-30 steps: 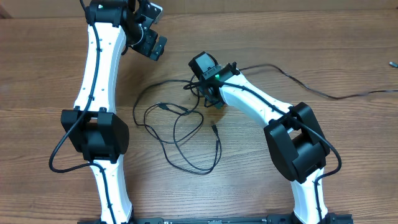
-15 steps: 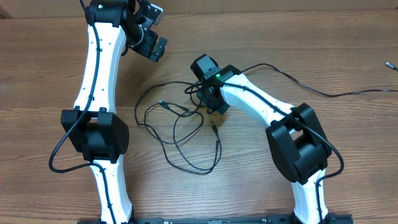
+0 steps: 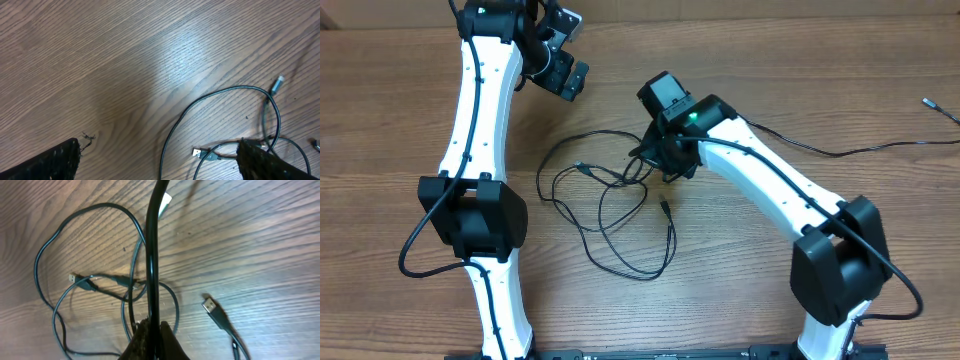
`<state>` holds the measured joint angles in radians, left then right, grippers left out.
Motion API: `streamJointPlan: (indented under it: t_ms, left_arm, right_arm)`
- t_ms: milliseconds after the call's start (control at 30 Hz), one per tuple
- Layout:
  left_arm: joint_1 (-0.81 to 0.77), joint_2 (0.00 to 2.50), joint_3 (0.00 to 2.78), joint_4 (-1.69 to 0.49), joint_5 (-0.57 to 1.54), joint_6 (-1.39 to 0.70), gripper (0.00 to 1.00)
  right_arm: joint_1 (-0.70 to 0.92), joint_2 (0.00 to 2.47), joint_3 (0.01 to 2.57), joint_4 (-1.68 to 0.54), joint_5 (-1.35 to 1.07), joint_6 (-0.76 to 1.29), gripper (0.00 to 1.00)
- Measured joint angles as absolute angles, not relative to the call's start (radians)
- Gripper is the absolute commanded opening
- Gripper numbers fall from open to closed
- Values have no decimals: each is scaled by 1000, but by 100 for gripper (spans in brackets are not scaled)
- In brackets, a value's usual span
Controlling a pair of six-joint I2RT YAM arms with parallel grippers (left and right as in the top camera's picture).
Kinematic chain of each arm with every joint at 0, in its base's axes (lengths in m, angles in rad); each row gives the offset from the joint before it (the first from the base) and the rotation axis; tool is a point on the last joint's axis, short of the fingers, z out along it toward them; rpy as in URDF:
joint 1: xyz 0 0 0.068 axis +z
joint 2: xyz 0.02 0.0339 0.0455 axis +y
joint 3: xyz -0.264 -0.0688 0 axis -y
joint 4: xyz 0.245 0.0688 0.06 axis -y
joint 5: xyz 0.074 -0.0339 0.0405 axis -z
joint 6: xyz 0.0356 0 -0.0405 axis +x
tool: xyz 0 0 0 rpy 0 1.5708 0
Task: Untangle cables
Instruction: 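Close the right gripper on a black cable in the pile, then lift the grasped cable and pull it back toward the top right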
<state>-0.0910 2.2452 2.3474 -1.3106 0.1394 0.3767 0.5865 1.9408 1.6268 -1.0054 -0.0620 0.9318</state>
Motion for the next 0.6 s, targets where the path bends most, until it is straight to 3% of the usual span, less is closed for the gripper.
streamJointPlan:
  t_ms: [600]
  left_arm:
    - [-91, 2245, 2347, -1320, 139, 377, 100]
  right_arm:
    - [469, 1931, 1627, -929, -484, 762, 4]
